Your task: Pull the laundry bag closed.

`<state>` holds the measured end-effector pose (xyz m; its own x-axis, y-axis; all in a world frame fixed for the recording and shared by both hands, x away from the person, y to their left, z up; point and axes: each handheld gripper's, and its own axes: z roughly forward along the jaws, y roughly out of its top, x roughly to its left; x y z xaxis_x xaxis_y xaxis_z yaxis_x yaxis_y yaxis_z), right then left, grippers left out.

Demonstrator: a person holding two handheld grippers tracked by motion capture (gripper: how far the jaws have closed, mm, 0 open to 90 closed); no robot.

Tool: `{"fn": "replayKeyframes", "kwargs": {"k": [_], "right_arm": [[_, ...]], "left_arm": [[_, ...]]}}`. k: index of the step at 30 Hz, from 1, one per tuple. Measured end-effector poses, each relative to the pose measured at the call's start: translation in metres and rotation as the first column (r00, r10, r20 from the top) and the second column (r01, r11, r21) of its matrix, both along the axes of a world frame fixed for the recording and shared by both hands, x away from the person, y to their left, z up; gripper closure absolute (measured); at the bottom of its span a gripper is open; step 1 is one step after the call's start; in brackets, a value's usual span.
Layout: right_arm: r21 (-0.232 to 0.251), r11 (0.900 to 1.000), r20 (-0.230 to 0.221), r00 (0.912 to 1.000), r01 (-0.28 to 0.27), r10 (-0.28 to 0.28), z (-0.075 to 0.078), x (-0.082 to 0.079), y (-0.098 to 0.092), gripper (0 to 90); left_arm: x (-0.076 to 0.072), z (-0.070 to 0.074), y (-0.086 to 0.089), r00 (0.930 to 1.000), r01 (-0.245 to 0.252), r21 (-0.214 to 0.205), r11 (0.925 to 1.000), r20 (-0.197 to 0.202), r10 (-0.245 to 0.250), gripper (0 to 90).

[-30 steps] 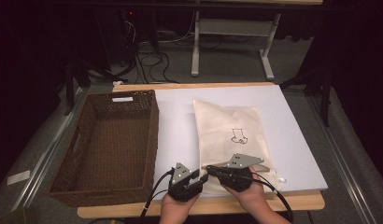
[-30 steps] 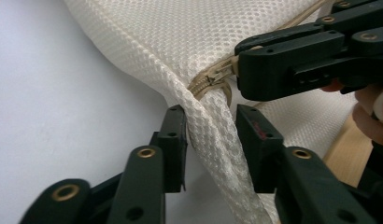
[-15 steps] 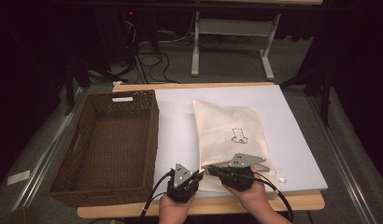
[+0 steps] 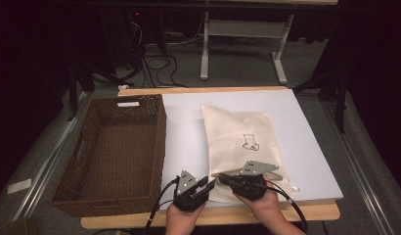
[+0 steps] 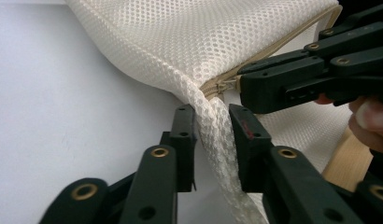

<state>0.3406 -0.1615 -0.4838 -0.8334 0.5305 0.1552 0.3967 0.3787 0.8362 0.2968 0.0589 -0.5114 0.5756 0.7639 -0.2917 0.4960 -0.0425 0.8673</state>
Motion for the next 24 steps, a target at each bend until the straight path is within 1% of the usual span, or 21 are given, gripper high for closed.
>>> {"fn": "replayKeyframes", "kwargs": {"k": [3,5,6,7,8,10,12,13,14,18,20,22,24], "right_arm": [[-0.009,1.0000,0.002,1.0000,0.000,0.000,-0.002,0.000,0.001,88.3],[-0.010,1.0000,0.002,1.0000,-0.002,0.002,-0.002,0.000,0.002,88.3],[-0.009,1.0000,0.004,1.0000,-0.002,0.002,-0.002,-0.001,0.002,88.3],[-0.008,1.0000,0.004,1.0000,-0.001,0.001,-0.002,-0.001,0.002,88.3],[-0.008,1.0000,0.004,1.0000,0.000,0.001,-0.002,-0.002,0.002,88.3],[-0.012,0.9999,0.011,0.9999,-0.003,0.003,-0.001,-0.002,0.002,88.3],[-0.011,0.9999,0.014,0.9999,-0.003,0.003,-0.001,-0.002,0.002,88.3],[-0.010,0.9999,0.015,0.9999,-0.003,0.003,-0.001,-0.002,0.002,88.4],[-0.013,0.9999,0.012,0.9999,0.003,-0.003,0.000,-0.001,0.002,88.4],[-0.015,0.9999,0.015,0.9999,0.005,-0.004,-0.001,-0.001,0.002,88.5],[-0.014,0.9999,0.004,1.0000,0.001,-0.001,-0.002,-0.001,0.002,88.5],[-0.020,0.9998,0.006,1.0000,0.003,-0.003,-0.003,0.000,0.002,88.6],[-0.008,1.0000,-0.006,1.0000,-0.002,0.002,-0.003,0.001,0.000,88.7]], "left_arm": [[0.000,0.000,0.001,1.0000,-0.008,0.005,1.0000,0.002,0.008,68.0],[0.001,0.000,0.002,0.9999,-0.013,0.000,0.9999,-0.004,0.013,67.0],[0.001,-0.001,0.002,0.9999,-0.011,0.004,0.9999,-0.010,0.011,68.1],[0.002,-0.002,0.002,0.9999,-0.009,0.002,1.0000,-0.011,0.009,70.6],[0.002,-0.003,0.002,0.9998,-0.005,-0.004,1.0000,-0.020,0.005,70.9],[0.002,-0.004,0.002,0.9996,-0.011,-0.015,0.9998,-0.025,0.010,78.4],[0.001,-0.003,0.002,0.9998,-0.010,-0.012,0.9999,-0.014,0.010,83.5],[0.000,-0.002,0.001,0.9998,-0.018,-0.008,0.9998,-0.010,0.018,84.4],[-0.001,0.001,0.001,0.9999,-0.015,-0.015,0.9998,-0.004,0.015,85.2],[-0.003,0.005,0.001,0.9997,-0.024,-0.008,0.9997,0.010,0.024,85.7],[-0.004,0.006,0.001,0.9995,-0.027,-0.006,0.9996,0.015,0.027,85.9],[-0.006,0.008,-0.001,0.9988,-0.038,-0.003,0.9993,0.030,0.038,85.9],[-0.007,0.010,-0.002,0.9983,-0.040,0.004,0.9992,0.042,0.040,86.1]]}}
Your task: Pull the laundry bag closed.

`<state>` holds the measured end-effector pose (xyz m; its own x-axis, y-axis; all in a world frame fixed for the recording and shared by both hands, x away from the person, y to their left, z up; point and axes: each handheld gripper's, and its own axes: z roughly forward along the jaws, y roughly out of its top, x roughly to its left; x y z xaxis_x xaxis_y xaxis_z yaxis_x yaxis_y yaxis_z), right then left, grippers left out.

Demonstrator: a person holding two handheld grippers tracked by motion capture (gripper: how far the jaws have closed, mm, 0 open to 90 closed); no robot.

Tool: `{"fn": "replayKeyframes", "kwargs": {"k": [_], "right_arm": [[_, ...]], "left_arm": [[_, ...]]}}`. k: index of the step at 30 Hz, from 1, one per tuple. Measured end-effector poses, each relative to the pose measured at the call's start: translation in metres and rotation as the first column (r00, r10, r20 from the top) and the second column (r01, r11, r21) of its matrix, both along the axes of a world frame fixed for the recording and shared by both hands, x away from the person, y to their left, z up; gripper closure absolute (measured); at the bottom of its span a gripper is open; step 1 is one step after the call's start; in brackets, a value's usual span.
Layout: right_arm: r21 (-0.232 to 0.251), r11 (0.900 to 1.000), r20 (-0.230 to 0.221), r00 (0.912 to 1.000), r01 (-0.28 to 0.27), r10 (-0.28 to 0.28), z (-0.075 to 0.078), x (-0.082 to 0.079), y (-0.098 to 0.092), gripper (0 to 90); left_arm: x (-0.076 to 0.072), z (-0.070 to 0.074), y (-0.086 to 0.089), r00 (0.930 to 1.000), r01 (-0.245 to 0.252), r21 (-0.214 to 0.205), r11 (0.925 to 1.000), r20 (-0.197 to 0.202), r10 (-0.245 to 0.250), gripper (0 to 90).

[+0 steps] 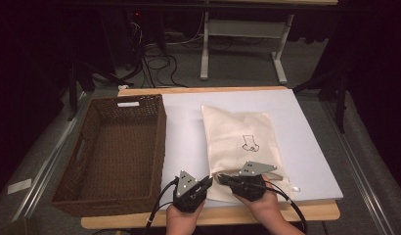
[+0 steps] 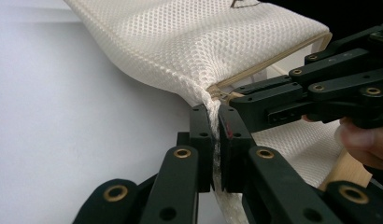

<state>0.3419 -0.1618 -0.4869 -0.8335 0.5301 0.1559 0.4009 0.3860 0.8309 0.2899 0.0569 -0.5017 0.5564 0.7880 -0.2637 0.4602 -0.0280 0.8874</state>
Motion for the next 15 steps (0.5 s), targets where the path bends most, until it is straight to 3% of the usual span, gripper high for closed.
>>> {"fn": "replayKeyframes", "kwargs": {"k": [3,6,11,15], "right_arm": [[0.000,1.0000,-0.001,1.0000,0.001,-0.001,0.0006,0.0005,-0.0007,88.7],[-0.005,1.0000,0.001,1.0000,0.002,-0.002,0.0013,-0.0004,-0.0013,88.6],[-0.027,0.9996,0.020,0.9998,0.002,-0.001,0.0026,-0.0047,-0.0016,88.5],[-0.030,0.9995,0.018,0.9998,-0.007,0.007,0.0028,-0.0059,-0.0014,88.5]], "left_arm": [[-0.0008,0.0005,-0.0011,1.0000,0.001,0.008,1.0000,0.009,-0.001,86.1],[0.0007,-0.0010,-0.0008,0.9999,0.013,0.002,0.9999,-0.009,-0.013,85.4],[0.0012,-0.0020,0.0007,0.9998,0.015,-0.034,0.9993,-0.014,-0.016,69.5],[0.0057,-0.0071,0.0001,0.9989,0.018,-0.039,0.9991,-0.043,-0.020,68.7]]}}
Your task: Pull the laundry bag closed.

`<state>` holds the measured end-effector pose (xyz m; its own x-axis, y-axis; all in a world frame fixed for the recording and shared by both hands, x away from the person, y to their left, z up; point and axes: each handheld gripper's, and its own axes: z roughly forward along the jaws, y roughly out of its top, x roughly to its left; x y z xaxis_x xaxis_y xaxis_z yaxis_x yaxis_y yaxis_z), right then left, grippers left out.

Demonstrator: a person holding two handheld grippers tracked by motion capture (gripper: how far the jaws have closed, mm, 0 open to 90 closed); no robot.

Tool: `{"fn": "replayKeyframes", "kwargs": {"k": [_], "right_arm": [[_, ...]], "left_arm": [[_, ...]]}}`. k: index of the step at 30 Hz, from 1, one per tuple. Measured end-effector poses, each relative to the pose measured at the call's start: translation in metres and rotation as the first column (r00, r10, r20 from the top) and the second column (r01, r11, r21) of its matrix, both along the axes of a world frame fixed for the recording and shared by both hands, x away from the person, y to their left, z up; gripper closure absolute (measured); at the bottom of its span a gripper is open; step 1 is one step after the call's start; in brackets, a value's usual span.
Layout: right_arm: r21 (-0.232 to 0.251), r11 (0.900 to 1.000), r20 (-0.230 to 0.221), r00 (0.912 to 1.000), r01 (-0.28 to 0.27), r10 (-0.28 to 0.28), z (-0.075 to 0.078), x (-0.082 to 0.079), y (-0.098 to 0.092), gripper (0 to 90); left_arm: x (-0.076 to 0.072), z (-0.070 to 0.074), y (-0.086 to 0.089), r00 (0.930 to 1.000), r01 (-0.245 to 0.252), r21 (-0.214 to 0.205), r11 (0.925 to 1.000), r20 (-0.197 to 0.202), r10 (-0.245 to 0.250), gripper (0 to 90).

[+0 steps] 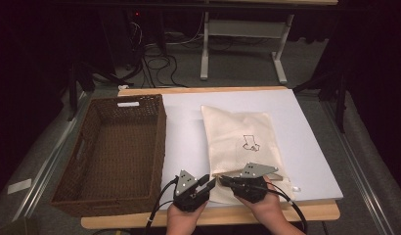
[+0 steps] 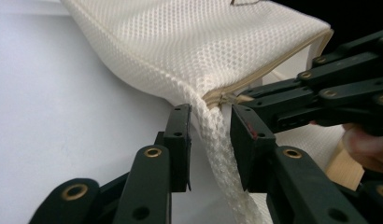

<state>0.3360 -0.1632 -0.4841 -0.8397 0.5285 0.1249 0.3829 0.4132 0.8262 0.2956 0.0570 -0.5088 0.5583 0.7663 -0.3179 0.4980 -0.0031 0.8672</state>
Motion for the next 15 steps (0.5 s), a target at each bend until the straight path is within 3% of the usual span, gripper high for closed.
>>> {"fn": "replayKeyframes", "kwargs": {"k": [3,7,11,15], "right_arm": [[-0.001,1.0000,0.006,1.0000,-0.005,0.005,-0.0001,-0.0004,0.0006,88.4],[-0.001,1.0000,0.002,1.0000,-0.010,0.010,-0.0007,-0.0009,0.0013,88.5],[0.002,1.0000,-0.010,0.9999,-0.005,0.005,-0.0012,-0.0007,0.0013,88.6],[0.004,1.0000,-0.016,0.9999,0.003,-0.003,-0.0010,0.0011,-0.0001,88.8]], "left_arm": [[0.0025,-0.0024,0.0006,0.9999,0.000,-0.009,1.0000,-0.016,0.000,69.4],[0.0015,-0.0021,0.0001,0.9999,-0.008,0.002,1.0000,-0.006,0.008,81.7],[0.0002,-0.0013,-0.0006,0.9999,-0.011,0.013,0.9999,0.001,0.011,84.7],[-0.0021,0.0025,-0.0018,0.9999,-0.013,-0.005,0.9999,0.010,0.013,85.9]]}}
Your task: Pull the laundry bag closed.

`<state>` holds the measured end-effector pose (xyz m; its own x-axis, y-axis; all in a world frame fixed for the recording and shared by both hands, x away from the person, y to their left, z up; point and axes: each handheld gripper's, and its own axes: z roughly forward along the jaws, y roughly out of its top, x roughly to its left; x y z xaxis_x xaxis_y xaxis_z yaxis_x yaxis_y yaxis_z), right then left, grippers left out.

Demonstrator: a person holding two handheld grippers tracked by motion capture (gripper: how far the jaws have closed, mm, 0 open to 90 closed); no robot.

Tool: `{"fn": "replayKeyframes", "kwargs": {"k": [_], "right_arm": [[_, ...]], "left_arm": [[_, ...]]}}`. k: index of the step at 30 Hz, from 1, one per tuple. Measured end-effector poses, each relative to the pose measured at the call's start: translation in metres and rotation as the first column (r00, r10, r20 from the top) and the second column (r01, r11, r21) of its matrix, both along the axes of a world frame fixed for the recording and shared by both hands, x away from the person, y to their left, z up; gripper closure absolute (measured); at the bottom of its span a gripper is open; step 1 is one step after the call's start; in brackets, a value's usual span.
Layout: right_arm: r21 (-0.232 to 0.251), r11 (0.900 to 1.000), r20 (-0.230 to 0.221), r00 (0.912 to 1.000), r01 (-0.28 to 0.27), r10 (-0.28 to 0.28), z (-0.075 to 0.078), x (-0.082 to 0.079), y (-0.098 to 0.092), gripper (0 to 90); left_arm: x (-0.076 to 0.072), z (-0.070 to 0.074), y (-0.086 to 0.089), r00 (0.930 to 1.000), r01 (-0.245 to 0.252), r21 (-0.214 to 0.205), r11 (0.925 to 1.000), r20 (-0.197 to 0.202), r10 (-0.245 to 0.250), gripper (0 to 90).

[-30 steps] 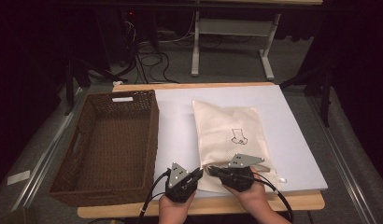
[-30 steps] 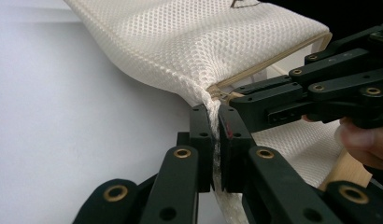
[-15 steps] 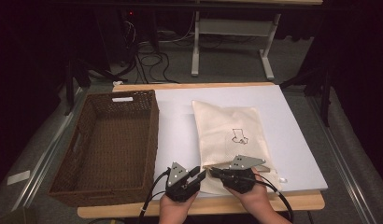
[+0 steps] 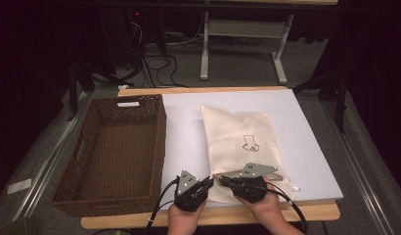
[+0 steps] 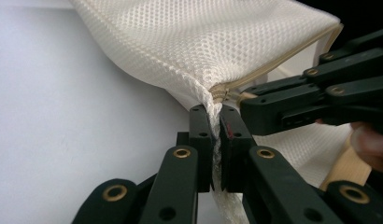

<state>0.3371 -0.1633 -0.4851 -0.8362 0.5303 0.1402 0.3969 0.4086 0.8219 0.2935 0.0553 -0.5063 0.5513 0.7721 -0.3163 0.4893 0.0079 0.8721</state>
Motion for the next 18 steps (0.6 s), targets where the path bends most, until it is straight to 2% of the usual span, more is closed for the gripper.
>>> {"fn": "replayKeyframes", "kwargs": {"k": [4,12,18], "right_arm": [[0.014,0.9999,-0.022,0.9997,0.006,-0.005,-0.0006,0.0026,-0.0024,88.9],[0.001,1.0000,-0.042,0.9991,0.005,-0.005,-0.0065,0.0067,-0.0051,88.8],[-0.004,1.0000,-0.045,0.9990,-0.001,0.001,-0.0091,0.0086,-0.0044,89.0]], "left_arm": [[-0.0017,0.0027,-0.0009,0.9997,-0.011,0.027,0.9996,0.022,0.011,86.5],[-0.0016,0.0013,-0.0044,0.9998,-0.013,0.064,0.9979,0.018,0.012,86.6],[-0.0013,0.0023,-0.0030,0.9998,-0.013,0.053,0.9985,0.014,0.012,86.7]]}}
